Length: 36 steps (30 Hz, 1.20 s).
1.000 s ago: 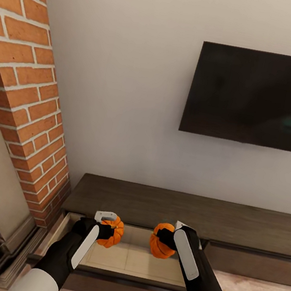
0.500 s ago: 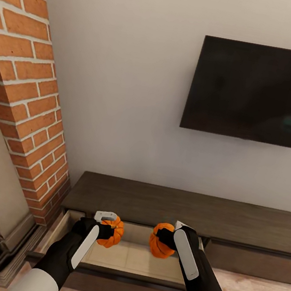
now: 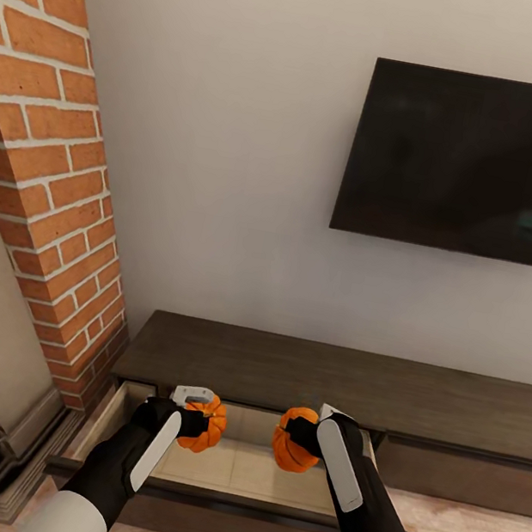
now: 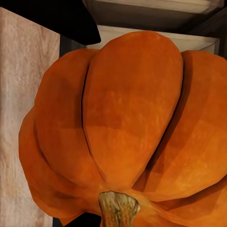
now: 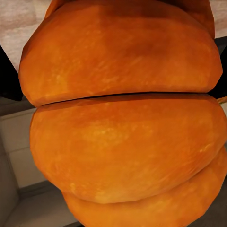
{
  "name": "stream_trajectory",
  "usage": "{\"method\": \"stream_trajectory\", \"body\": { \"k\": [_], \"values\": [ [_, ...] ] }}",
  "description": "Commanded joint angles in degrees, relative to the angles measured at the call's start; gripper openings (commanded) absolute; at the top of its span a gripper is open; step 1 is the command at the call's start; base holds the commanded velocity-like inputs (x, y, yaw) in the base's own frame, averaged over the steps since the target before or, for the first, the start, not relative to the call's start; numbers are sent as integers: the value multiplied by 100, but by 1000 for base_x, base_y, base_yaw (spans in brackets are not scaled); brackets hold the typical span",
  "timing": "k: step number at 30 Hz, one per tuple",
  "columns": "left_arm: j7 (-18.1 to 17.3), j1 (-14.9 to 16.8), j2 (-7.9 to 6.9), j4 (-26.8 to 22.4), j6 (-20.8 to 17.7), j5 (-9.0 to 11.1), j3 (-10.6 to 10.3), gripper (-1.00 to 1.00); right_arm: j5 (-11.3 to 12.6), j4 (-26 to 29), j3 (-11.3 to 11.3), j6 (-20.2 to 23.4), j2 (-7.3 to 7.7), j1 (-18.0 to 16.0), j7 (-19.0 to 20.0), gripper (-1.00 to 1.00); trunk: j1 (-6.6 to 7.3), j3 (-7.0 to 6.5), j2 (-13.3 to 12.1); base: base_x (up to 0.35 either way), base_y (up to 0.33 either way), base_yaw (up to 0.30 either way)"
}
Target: Place each of the two pumpkins and all three candles from the living room inside a cabinet in the living room (use any cabinet), then make sure every cabinet is closed, and position the cauldron so it is next to a table in the living room.
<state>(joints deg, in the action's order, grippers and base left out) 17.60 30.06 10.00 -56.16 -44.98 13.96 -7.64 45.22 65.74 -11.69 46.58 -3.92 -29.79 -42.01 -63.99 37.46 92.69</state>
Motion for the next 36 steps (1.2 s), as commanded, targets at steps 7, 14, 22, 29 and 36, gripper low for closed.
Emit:
{"method": "stream_trajectory", "body": {
  "k": [7,14,22,29,36],
  "values": [
    [6,0,0,0,-2,-7,-1,-100,-3,0,0,0,-4,0,9,-100,0,0,0,1,-3,0],
    [6,0,0,0,-2,-4,5,-100,-4,0,0,0,-4,0,9,-100,0,0,0,36,-36,0],
    [4,0,0,0,-2,-3,7,-100,-3,0,0,0,-4,0,9,-100,0,0,0,150,-1,0],
    [5,0,0,0,0,0,8,-100,-4,0,0,0,-4,0,9,-100,0,0,0,110,0,0],
    [1,0,0,-2,-1,1,4,-100,-4,0,0,0,-4,0,9,-100,0,0,0,18,0,0]
  ]
}}
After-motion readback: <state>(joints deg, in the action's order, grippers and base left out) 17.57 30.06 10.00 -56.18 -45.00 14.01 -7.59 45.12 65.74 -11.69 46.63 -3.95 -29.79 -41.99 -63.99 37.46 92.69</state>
